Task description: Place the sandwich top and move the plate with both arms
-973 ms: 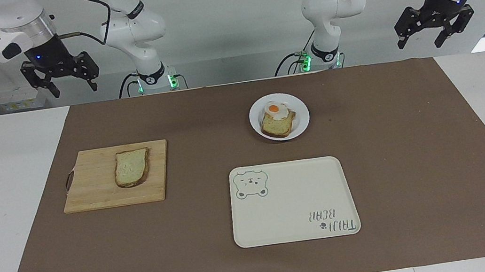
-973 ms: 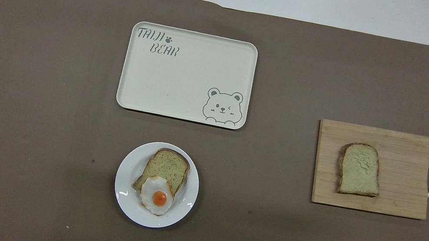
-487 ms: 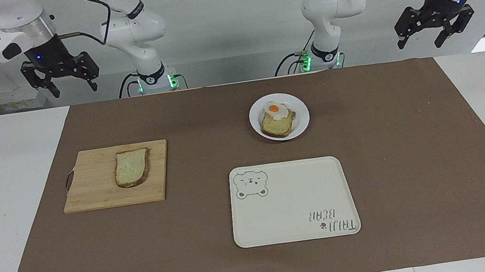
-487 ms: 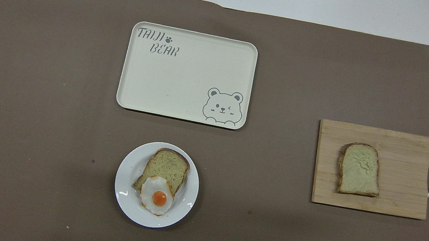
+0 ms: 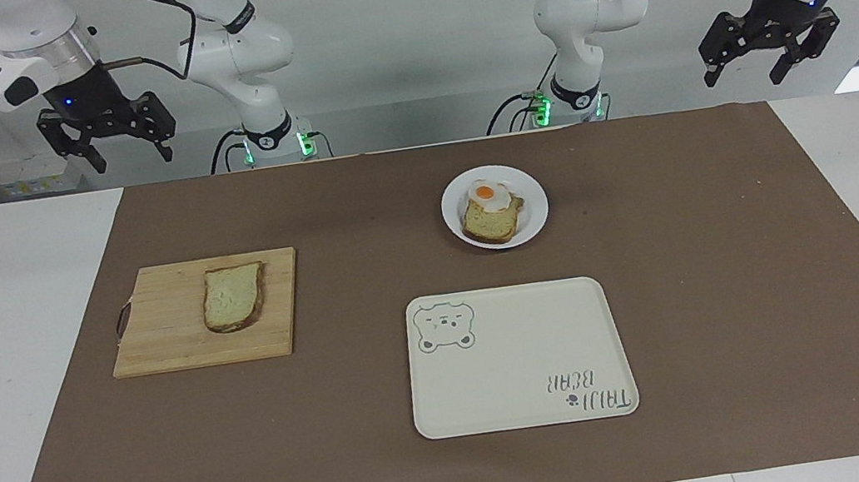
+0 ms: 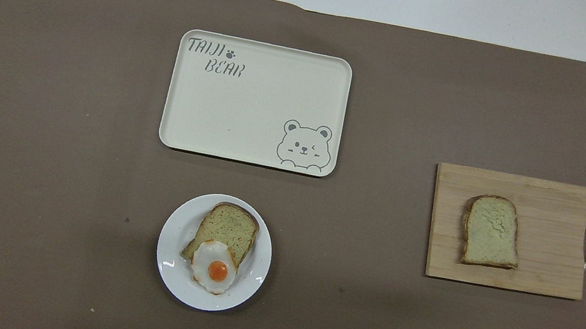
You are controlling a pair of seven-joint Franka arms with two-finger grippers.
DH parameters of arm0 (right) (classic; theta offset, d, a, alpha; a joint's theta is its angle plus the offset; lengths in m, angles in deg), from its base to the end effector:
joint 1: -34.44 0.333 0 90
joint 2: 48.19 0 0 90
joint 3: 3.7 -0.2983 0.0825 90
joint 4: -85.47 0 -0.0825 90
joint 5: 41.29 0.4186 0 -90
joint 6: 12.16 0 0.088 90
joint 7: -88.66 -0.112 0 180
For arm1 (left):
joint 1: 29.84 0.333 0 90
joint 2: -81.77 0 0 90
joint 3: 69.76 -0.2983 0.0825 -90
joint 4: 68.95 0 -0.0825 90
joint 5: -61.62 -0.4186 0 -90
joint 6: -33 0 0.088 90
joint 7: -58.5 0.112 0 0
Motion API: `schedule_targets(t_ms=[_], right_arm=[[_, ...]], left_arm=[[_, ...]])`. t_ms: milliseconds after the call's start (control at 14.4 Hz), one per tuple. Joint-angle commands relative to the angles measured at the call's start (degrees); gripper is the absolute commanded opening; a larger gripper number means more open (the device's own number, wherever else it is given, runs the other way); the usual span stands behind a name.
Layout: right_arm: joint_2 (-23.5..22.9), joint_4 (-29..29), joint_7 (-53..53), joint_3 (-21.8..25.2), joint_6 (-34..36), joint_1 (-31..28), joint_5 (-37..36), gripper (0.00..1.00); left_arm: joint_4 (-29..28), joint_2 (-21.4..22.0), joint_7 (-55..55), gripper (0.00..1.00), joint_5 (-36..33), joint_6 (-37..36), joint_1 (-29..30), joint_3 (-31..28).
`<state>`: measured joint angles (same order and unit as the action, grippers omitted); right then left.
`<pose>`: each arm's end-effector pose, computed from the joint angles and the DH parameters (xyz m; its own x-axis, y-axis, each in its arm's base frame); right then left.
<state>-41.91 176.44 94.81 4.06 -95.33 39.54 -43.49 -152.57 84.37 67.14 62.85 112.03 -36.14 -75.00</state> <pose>0.5429 -0.0341 0.6446 0.9979 0.0575 -0.0299 0.0581 -0.9981 0.0204 0.5535 -0.0116 0.6665 0.9845 -0.1727 -0.0307 -0.1718 -0.9847 0.0303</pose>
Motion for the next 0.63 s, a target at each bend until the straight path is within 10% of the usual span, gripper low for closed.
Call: schedule_targets(t_ms=[0,556], right_arm=[[0.9,1.1,-1.3,-0.2,0.5,-0.6,0.8,1.00],[1.2,0.5,-0.1,-0.2,2.0,-0.6,-0.2,1.00]], left_arm=[[-1.5,1.3,-0.6,1.00,0.3,-0.2,0.1,0.0],[-1.5,1.3,-0.6,1.00,0.3,-0.2,0.1,0.0]])
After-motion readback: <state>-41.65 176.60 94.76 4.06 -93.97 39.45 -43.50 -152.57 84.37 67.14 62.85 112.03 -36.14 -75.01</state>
